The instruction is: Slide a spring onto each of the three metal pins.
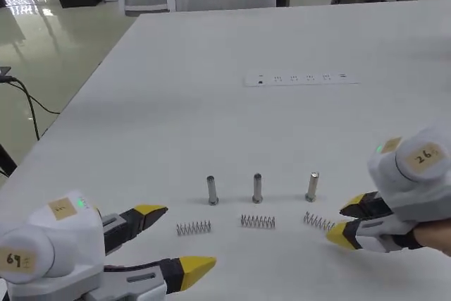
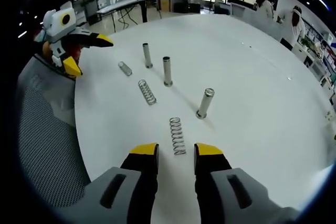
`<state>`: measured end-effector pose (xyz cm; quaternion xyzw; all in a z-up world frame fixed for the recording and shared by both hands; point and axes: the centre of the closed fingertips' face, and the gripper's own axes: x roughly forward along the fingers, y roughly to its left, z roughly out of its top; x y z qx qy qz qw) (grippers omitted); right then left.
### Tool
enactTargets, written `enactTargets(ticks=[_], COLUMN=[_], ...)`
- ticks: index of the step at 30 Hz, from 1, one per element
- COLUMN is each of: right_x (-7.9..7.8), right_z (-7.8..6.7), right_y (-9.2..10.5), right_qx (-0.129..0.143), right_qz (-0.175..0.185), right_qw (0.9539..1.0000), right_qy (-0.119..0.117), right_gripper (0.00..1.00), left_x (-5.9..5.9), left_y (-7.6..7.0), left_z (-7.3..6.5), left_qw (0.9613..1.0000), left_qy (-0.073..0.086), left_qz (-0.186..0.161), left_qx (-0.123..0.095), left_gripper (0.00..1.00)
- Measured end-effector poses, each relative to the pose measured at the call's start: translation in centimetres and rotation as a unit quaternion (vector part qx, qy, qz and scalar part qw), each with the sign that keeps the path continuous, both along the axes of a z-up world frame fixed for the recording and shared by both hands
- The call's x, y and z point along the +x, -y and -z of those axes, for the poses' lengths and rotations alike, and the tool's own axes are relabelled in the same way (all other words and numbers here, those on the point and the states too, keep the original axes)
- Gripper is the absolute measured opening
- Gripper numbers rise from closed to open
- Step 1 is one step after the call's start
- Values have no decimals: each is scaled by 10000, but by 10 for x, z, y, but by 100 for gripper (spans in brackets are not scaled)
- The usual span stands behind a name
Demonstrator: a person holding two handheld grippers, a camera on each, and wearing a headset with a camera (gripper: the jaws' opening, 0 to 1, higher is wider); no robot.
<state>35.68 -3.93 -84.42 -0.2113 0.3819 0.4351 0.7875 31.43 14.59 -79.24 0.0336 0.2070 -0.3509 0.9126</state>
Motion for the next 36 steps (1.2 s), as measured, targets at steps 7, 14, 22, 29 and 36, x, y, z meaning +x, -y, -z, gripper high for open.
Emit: enactTargets(ticks=[7,14,22,29,36], right_x=[1,2,1,2,4], right_z=[7,13,15,18,19], right_y=[3,4,3,4,6], right_qx=[-95,-177,-202,-255,-304], right_qz=[-41,-73,-107,-128,-140], right_qw=[9999,9997,9996,9994,9993], right_qy=[-68,-133,-173,-192,-167], right_gripper=[23,21,20,20,17], left_x=[0,0,0,1,1], left_y=[2,2,2,3,4], left_z=[0,0,-1,-1,-1], left_qw=[10000,10000,10000,10000,10000], left_qy=[-21,-16,-4,9,14], left_qz=[25,37,46,55,58], left_qx=[-16,-30,-34,-40,-57], left_gripper=[59,59,59,59,59])
